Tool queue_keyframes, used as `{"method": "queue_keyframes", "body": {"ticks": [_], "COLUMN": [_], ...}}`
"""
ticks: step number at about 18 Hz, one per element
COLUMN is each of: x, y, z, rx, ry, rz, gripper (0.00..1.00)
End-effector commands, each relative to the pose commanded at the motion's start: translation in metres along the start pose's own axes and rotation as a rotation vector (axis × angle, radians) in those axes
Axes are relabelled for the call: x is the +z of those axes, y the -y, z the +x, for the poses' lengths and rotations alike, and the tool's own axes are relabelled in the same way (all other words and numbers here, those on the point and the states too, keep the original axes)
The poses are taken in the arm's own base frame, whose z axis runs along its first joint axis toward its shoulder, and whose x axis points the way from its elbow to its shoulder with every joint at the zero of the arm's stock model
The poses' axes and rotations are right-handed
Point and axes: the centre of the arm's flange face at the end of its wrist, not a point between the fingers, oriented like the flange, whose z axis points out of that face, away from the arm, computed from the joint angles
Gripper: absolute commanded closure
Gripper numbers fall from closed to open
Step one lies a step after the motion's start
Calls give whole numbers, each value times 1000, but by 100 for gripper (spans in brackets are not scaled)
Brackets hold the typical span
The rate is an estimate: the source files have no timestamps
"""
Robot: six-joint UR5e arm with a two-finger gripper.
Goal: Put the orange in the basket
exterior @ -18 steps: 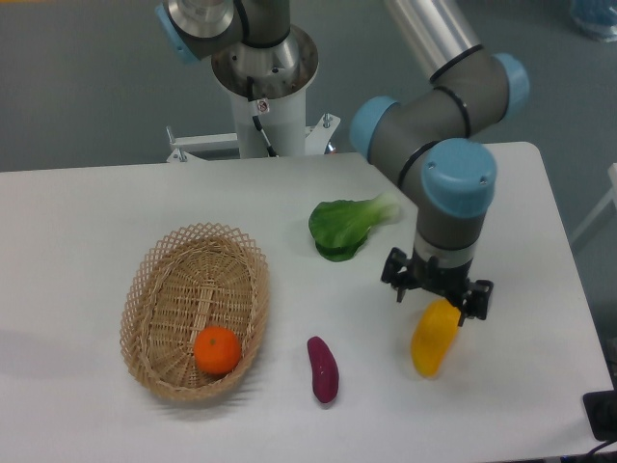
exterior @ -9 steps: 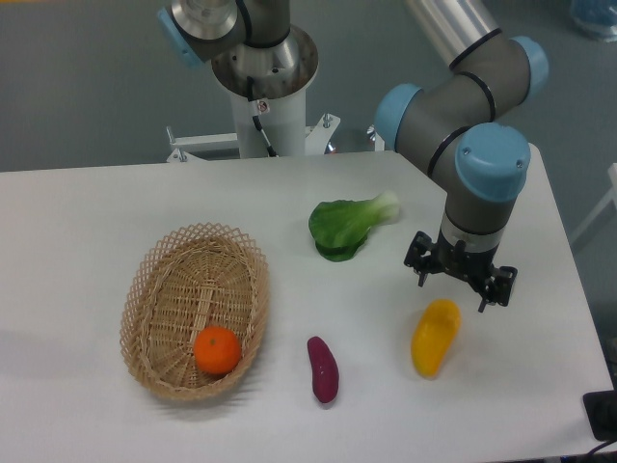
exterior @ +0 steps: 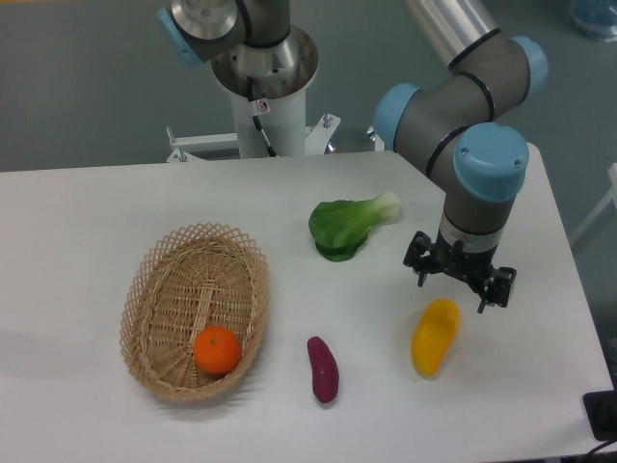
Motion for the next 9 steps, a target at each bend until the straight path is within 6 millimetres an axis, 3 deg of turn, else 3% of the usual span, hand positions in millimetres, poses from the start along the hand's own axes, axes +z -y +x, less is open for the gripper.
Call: {"method": "queue_keyframes", "body": {"ticks": [9], "x": [-1], "y": [-3], "z": [2], "rx": [81], "ry": [4], "rz": [-6], "gripper": [0]}}
